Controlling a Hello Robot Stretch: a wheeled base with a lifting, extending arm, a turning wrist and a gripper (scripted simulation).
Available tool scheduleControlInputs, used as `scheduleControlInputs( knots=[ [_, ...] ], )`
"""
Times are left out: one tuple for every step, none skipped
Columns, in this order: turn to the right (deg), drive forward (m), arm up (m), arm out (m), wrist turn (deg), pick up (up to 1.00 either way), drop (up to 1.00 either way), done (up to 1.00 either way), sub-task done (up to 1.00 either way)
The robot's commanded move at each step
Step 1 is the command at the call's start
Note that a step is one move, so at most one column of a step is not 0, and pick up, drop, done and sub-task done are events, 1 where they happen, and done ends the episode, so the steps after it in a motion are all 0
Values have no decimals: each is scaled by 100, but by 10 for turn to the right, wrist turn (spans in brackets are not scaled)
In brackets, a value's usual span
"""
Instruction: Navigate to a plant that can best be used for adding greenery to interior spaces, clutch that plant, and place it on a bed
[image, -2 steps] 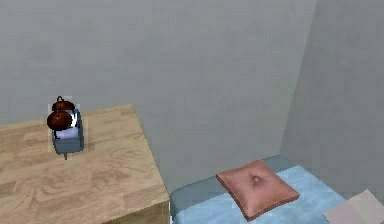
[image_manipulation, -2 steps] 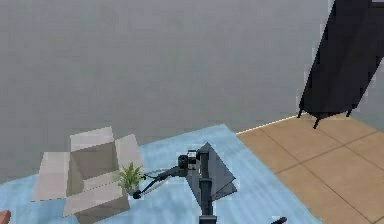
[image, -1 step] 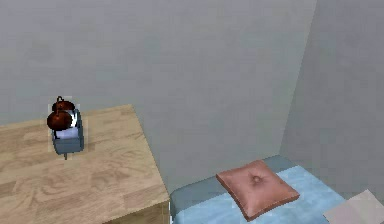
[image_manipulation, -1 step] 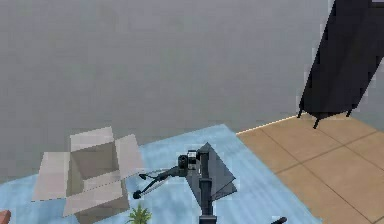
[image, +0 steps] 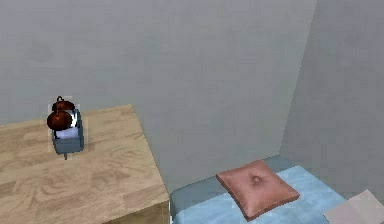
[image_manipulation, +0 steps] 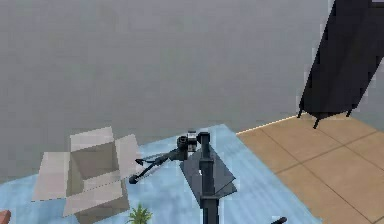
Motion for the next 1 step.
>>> scheduleControlInputs(
  knots=[
    [0, 0, 0, -8, 0, 0, 0, 0, 0]
  ],
)
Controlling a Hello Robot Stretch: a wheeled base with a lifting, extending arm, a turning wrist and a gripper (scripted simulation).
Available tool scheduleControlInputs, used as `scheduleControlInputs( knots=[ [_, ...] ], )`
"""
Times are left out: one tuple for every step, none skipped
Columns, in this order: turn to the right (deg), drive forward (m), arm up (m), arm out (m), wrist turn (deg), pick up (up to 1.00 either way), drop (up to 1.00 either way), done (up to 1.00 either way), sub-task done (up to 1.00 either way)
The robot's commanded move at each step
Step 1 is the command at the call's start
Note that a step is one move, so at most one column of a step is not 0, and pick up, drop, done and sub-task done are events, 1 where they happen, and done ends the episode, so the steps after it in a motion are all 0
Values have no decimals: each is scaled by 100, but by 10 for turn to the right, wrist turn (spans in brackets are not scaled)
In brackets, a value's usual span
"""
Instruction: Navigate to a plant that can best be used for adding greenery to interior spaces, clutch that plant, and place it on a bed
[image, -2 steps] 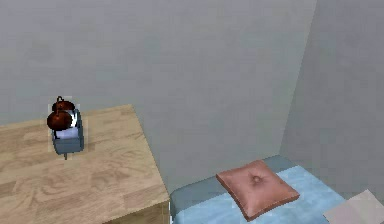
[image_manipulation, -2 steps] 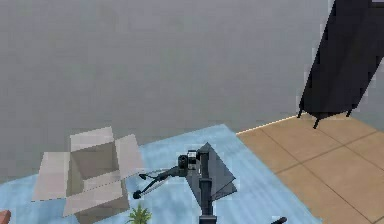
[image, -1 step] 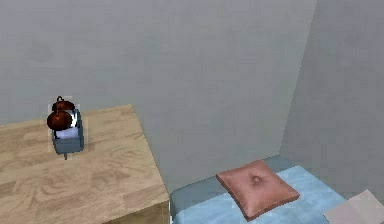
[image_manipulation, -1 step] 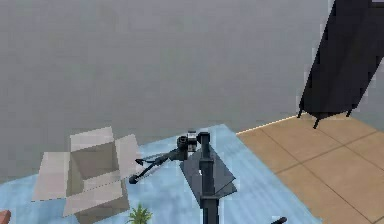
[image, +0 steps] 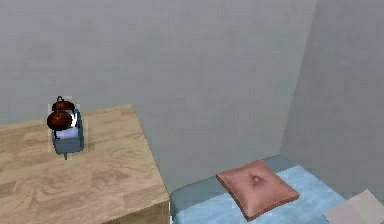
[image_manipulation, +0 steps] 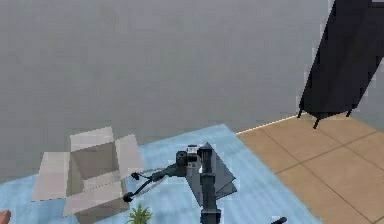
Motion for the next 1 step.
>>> scheduleControlInputs(
  knots=[
    [0, 0, 0, 0, 0, 0, 0, 100, 0]
  ],
)
